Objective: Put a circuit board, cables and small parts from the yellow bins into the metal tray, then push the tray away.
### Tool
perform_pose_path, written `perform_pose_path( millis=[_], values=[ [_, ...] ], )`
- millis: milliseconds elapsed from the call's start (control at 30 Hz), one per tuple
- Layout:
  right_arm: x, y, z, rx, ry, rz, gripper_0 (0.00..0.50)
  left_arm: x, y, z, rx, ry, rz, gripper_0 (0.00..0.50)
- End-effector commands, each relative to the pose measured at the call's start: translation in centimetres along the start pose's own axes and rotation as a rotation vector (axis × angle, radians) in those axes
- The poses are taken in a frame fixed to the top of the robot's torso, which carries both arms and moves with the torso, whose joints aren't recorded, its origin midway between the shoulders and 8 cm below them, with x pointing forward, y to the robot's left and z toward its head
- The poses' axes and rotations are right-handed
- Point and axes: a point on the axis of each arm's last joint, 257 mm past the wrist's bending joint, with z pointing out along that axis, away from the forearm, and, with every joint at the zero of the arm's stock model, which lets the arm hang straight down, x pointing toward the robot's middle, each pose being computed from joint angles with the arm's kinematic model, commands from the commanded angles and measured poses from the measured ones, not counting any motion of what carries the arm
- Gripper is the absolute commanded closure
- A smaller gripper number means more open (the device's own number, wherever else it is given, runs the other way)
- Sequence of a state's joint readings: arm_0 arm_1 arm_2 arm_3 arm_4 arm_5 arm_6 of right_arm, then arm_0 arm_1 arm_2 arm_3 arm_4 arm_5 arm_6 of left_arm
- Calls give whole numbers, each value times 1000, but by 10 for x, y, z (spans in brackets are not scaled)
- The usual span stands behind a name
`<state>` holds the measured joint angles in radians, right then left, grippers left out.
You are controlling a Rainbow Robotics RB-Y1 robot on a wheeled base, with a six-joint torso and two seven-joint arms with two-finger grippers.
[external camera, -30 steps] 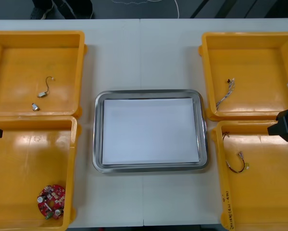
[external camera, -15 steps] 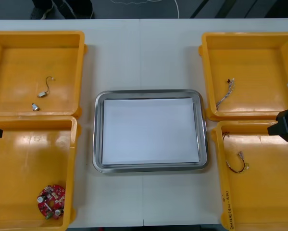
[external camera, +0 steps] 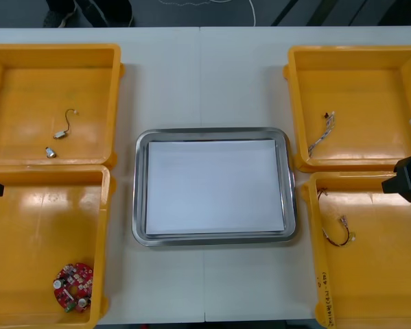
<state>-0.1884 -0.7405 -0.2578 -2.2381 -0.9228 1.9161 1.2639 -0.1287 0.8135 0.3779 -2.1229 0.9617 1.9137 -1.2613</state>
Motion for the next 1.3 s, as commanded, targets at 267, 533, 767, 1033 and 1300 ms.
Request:
perform_pose_path(
  millis=[267,533,767,1033,1300],
  values=[
    [17,-23,0,67,71,-20,0,31,-3,11,-6,67,127,0],
    [32,-29,20,116,141,-115,0,60,-18,11,8,88,193,0],
    [55,-34,43,137,236,-102,0,90,-42,15,54,89,235,0],
    [63,-36,60,118,241,-62,0,109,-42,24,75,98,339,0],
    [43,-25,71,98,149,-32,0,119,-39,38,74,82,412,0]
  ],
)
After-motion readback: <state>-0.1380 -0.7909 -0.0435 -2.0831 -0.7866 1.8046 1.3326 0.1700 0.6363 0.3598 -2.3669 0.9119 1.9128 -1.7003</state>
